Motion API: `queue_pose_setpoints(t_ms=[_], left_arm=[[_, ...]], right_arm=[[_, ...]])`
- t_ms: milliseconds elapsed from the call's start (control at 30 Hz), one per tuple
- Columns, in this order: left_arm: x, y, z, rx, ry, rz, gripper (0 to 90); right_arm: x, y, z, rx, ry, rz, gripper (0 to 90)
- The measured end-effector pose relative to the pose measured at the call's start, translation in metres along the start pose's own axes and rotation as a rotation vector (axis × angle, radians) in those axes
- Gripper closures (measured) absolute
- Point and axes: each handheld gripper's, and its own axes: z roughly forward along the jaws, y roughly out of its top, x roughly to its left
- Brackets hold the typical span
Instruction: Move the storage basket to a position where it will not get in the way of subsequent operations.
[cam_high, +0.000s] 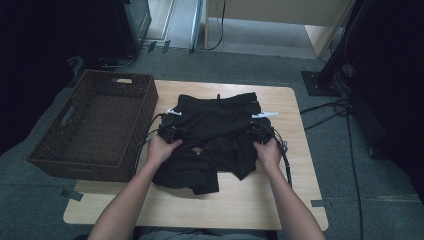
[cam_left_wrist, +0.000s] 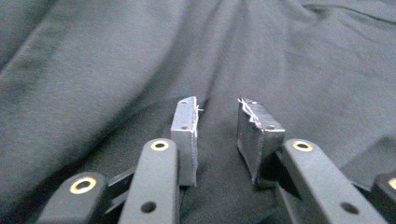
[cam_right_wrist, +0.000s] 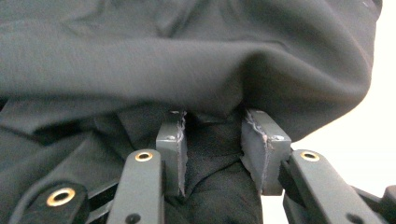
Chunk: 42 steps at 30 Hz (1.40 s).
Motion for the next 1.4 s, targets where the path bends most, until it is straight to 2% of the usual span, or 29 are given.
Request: queue_pose_setpoints(t_ms=[100,200,300,333,367,400,467,500,533,567,600,633,667,700,767,800,833,867,900,933,967,1033,1100,1167,1233,1333,1400], left_arm=[[0.004,0.013,0.009,-0.009,0.038,-0.003,69.4],[0.008,0.022,0.014,-0.009,0.052,-0.009,69.5],[0.017,0.037,0.022,-0.015,0.070,-0.045,69.3],[0.020,0.042,0.024,-0.014,0.075,-0.059,69.3],[0.025,0.048,0.026,-0.005,0.059,-0.090,65.8],[0.025,0.048,0.026,-0.005,0.059,-0.090,62.2],[0.028,0.051,0.024,0.017,0.014,-0.123,59.8],[0.027,0.050,0.018,0.008,-0.002,-0.118,60.1],[0.027,0.050,0.018,0.008,-0.002,-0.118,59.7],[0.022,0.049,0.010,-0.001,-0.013,-0.093,59.1],[0.022,0.049,0.010,-0.001,-0.013,-0.093,58.8],[0.015,0.047,0.001,-0.010,-0.026,-0.068,58.4],[0.015,0.047,0.001,-0.010,-0.026,-0.068,58.1],[0.007,0.043,-0.007,-0.003,-0.033,-0.038,57.6],[0.002,0.041,-0.011,0.004,-0.036,-0.026,56.6],[-0.002,0.038,-0.015,0.006,-0.041,-0.020,56.6],[-0.011,0.029,-0.020,0.002,-0.064,0.002,55.4],[-0.011,0.029,-0.020,0.002,-0.064,0.002,54.8],[-0.020,0.019,-0.023,0.004,-0.054,0.042,54.1],[-0.020,0.019,-0.023,0.004,-0.054,0.042,53.5],[-0.025,0.008,-0.022,0.023,-0.043,0.066,53.1],[-0.025,-0.003,-0.019,0.033,-0.047,0.064,52.7],[-0.025,-0.012,-0.017,0.032,-0.048,0.053,52.8],[-0.024,-0.019,-0.017,0.014,-0.056,0.034,52.7],[-0.024,-0.024,-0.015,0.011,-0.054,0.037,52.7],[-0.025,-0.026,-0.013,-0.003,-0.043,0.049,53.9],[-0.025,-0.025,-0.010,-0.013,-0.022,0.044,57.0]], right_arm=[[0.001,0.012,0.011,-0.001,-0.008,-0.010,63.5],[-0.001,0.019,0.017,-0.004,-0.015,-0.010,63.6],[-0.008,0.035,0.030,-0.003,-0.031,0.013,61.2],[-0.008,0.035,0.030,-0.003,-0.031,0.013,61.2],[-0.012,0.041,0.035,0.005,-0.061,0.052,53.8],[-0.012,0.041,0.035,0.005,-0.061,0.052,53.8],[-0.014,0.043,0.033,0.021,-0.076,0.107,57.4],[-0.012,0.041,0.026,0.013,-0.068,0.107,58.2],[-0.012,0.041,0.026,0.013,-0.068,0.107,58.2],[-0.008,0.036,0.015,-0.016,-0.063,0.086,57.7],[-0.008,0.036,0.015,-0.016,-0.063,0.086,57.7],[-0.007,0.033,0.003,-0.023,-0.041,0.078,57.6],[-0.007,0.033,0.003,-0.023,-0.041,0.078,57.6],[-0.005,0.028,-0.010,-0.034,-0.036,0.066,57.7],[-0.002,0.024,-0.021,-0.033,-0.019,0.057,57.7],[-0.002,0.024,-0.021,-0.033,-0.019,0.057,57.7],[0.004,0.017,-0.031,-0.039,-0.003,0.047,56.6],[0.004,0.017,-0.031,-0.039,-0.003,0.047,56.6],[0.011,0.008,-0.036,-0.034,0.020,0.033,52.5],[0.011,0.008,-0.036,-0.034,0.020,0.033,52.5],[0.021,-0.001,-0.039,-0.036,0.028,0.019,51.3],[0.030,-0.011,-0.038,-0.037,0.025,0.003,49.7],[0.038,-0.020,-0.036,-0.014,0.012,0.001,49.2],[0.042,-0.026,-0.032,0.018,0.008,-0.006,47.7],[0.043,-0.032,-0.028,0.035,0.011,-0.010,46.5],[0.044,-0.035,-0.028,0.017,0.007,-0.010,46.9],[0.043,-0.035,-0.027,0.008,-0.003,-0.035,51.0]])
